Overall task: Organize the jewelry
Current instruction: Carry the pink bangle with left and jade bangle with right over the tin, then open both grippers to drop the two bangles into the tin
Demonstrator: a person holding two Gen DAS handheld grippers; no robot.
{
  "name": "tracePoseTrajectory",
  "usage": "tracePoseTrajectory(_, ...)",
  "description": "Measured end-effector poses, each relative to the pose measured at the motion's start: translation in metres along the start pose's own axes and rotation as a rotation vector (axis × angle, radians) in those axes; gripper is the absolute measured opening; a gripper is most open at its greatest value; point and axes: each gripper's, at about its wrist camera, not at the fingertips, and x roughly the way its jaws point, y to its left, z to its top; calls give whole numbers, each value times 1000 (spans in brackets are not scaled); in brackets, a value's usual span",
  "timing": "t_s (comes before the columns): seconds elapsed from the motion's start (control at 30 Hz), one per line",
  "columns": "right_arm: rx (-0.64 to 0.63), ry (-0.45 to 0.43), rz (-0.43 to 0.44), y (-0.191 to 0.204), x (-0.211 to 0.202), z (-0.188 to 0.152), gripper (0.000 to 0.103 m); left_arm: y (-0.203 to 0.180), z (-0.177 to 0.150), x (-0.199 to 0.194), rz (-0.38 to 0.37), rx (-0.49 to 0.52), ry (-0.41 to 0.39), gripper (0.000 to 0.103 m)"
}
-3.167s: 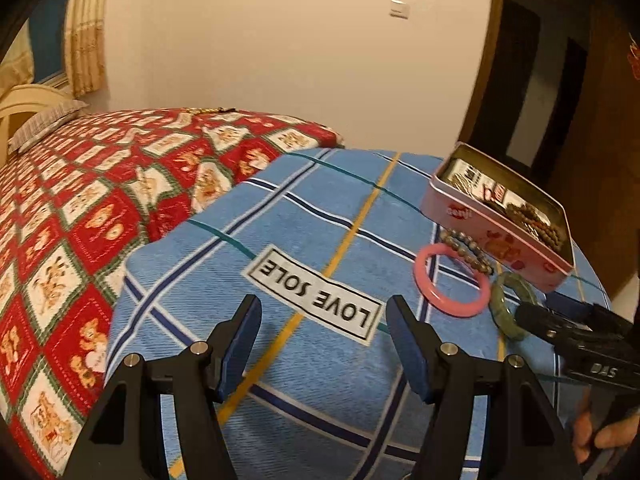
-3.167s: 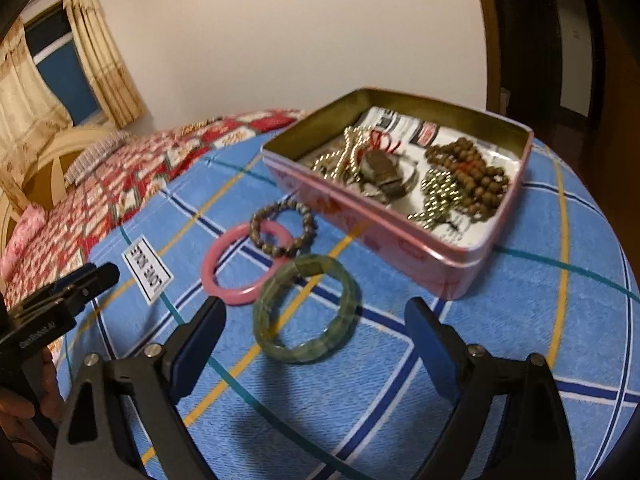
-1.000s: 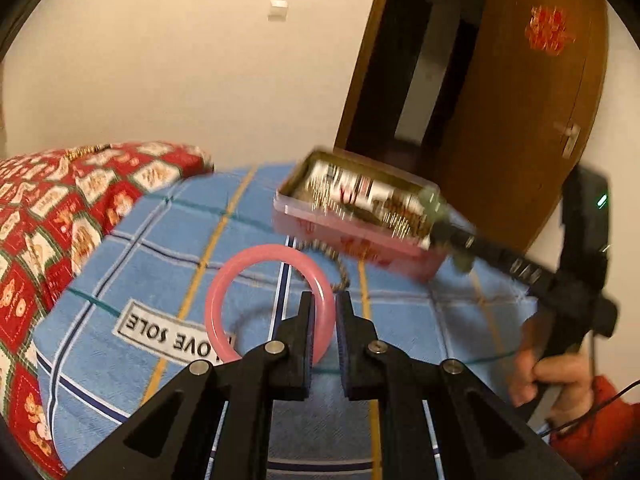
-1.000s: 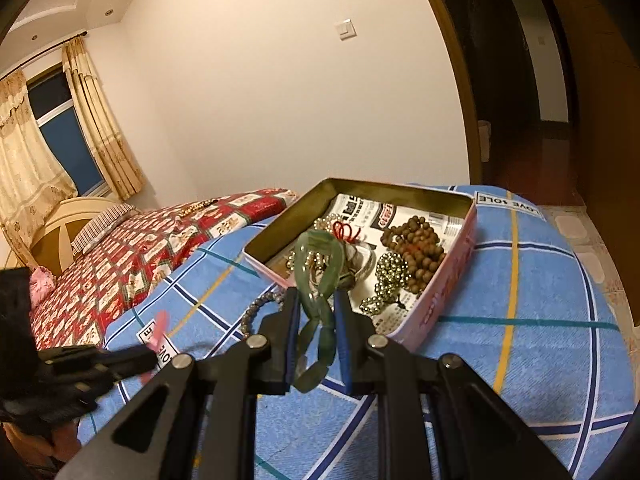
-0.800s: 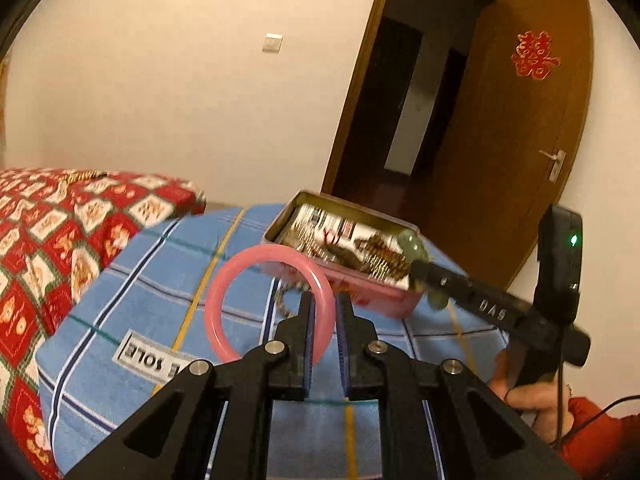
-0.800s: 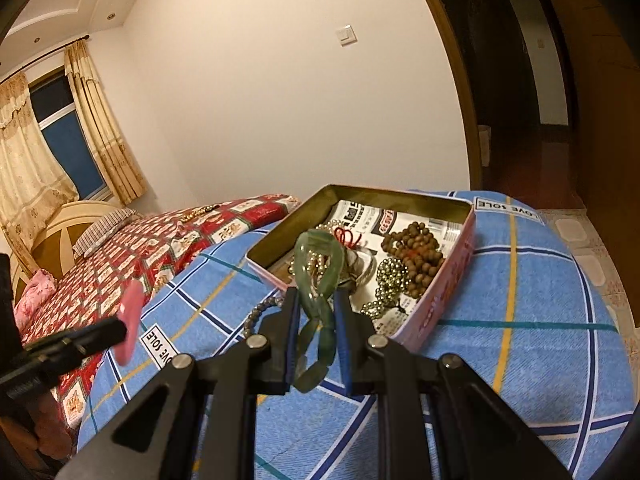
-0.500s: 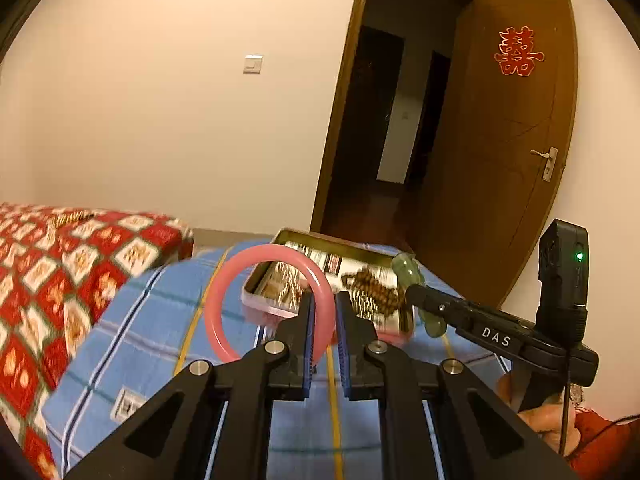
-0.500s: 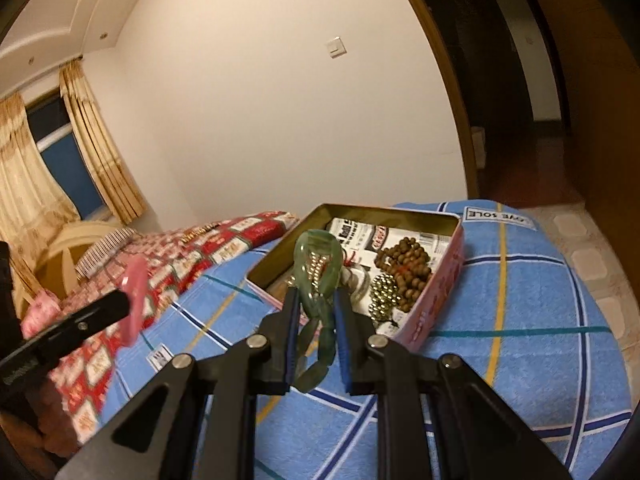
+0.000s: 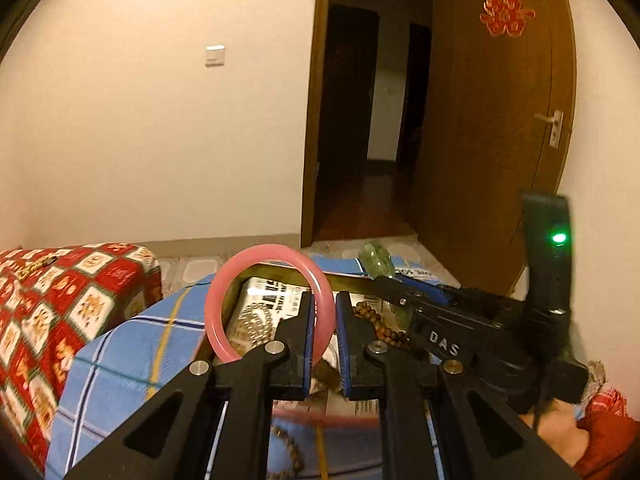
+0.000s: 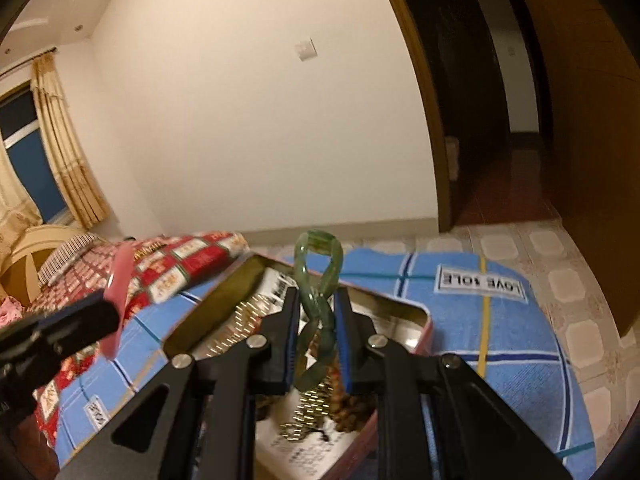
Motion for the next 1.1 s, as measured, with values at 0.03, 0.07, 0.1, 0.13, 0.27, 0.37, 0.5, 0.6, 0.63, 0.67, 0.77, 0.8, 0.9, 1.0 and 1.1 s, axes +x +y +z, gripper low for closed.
tracePoseTrajectory(0.03, -6, 2, -9, -1, 1, 1, 20, -2, 1, 9, 5, 6, 15, 10)
tracePoseTrajectory(0.07, -14, 0, -20, -4, 2, 2, 20, -4, 1, 19, 14, 11, 32, 10)
tracePoseTrajectory(0.1, -17, 1, -21, -5, 3, 2, 20, -6, 1, 25, 21, 13, 45, 10)
tracePoseTrajectory(0.13, -15, 6, -17, -6, 2, 2, 20, -8, 1, 31, 29, 15, 58, 10)
tracePoseTrajectory(0.27, -7, 48, -13, -10, 8, 1, 20, -10, -1, 52, 56, 23, 112, 10)
tracePoseTrajectory(0.37, -12, 61, -9, -10, 9, -1, 20, -11, -4, 62, 83, 30, 151, 10)
tracePoseTrajectory(0.5, -14, 92, -4, -11, 16, -1, 20, -9, -5, 72, 108, 27, 183, 10)
tracePoseTrajectory(0.6, -9, 109, 1, -14, 18, -2, 20, -7, -6, 76, 122, 25, 197, 10)
tracePoseTrajectory(0.63, -9, 109, 0, -14, 18, -2, 20, -6, -7, 78, 126, 21, 202, 10)
tracePoseTrajectory(0.67, -11, 109, -2, -14, 18, -3, 20, -5, -8, 79, 130, 18, 204, 10)
tracePoseTrajectory(0.77, -9, 115, 10, -14, 19, -3, 21, 0, -10, 86, 145, 9, 214, 10)
tracePoseTrajectory(0.8, -9, 116, 14, -14, 20, -3, 21, 1, -11, 87, 149, 5, 219, 10)
tracePoseTrajectory(0.9, -15, 118, 25, -11, 20, -3, 24, 6, -13, 91, 170, -10, 229, 10)
tracePoseTrajectory(1.0, -4, 113, 43, -11, 18, -2, 33, 11, -11, 89, 182, -44, 228, 11)
tracePoseTrajectory(1.1, 21, 78, 35, -14, 11, -1, 52, 12, -6, 82, 183, -68, 240, 44)
